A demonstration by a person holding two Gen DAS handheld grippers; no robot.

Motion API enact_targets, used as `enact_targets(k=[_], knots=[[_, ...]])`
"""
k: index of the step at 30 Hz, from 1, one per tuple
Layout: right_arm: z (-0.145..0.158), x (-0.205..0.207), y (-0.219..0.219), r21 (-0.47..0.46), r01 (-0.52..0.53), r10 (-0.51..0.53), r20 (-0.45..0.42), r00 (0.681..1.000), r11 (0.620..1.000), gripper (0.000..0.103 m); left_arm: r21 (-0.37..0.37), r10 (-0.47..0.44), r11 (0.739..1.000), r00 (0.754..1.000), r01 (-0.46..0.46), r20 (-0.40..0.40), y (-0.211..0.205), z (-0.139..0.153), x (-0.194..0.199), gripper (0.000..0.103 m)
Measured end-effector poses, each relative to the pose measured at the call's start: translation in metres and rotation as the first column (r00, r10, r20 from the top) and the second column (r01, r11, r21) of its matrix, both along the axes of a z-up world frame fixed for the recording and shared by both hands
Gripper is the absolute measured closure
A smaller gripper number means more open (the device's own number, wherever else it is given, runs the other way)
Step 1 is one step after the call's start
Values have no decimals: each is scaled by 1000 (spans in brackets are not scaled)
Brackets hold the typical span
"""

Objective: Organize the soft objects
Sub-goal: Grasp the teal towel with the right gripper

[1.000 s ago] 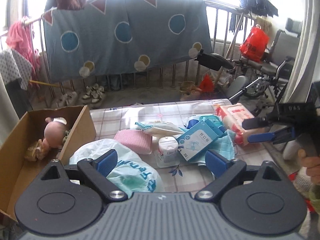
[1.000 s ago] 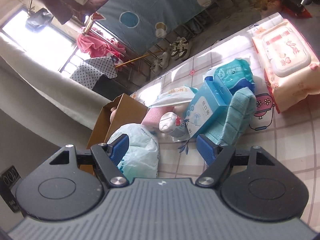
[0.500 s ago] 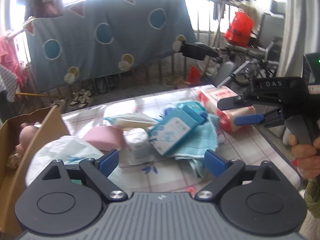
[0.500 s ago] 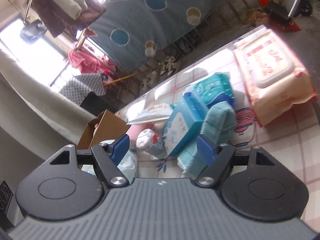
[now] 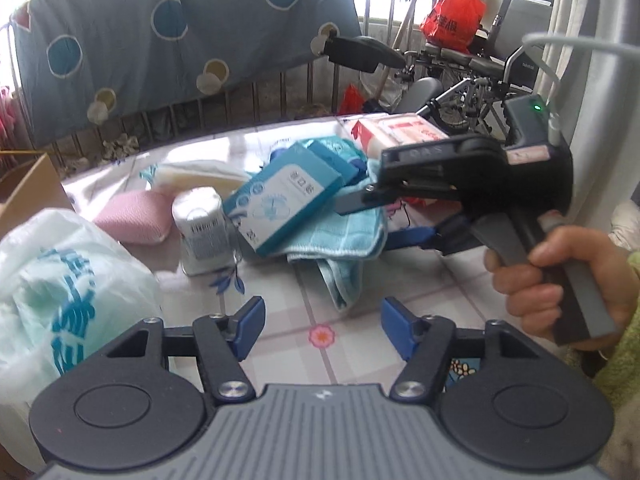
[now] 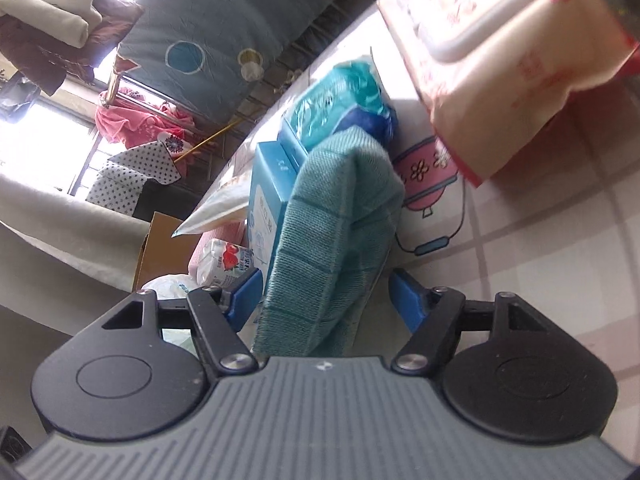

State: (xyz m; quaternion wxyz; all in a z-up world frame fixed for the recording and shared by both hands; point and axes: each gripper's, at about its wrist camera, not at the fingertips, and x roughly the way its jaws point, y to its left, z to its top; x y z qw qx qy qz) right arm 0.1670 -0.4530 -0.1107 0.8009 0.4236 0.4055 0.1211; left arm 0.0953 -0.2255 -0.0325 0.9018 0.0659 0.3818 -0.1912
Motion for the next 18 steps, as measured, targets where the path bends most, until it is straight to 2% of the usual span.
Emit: enact_targets(k=[3,5,7,11,18], knots=[[-1,7,10,-20,-19,18,-10,1000,1000,48,-3,8,1000,1000,-8,-12,2,-3,-1,37],[-2,9,16,-35,-38,38,-20,999,999,73,-9,14,1000,1000,-15,-17,4,-4,-2,37],[-4,10,21,-33,-50,49,-37,998,998,85,-18,20,1000,1000,-21,-21,6,-5,-4,37],[-1,4,29,-58,-72,69,-52,996,996,89,-33,20,999,999,-20,-27,11,-4,-7,37],[10,-24,40,-86,-134,127,-85,988,987,90,-56,8,998,999,-10,-36,17,-1,-15,37]])
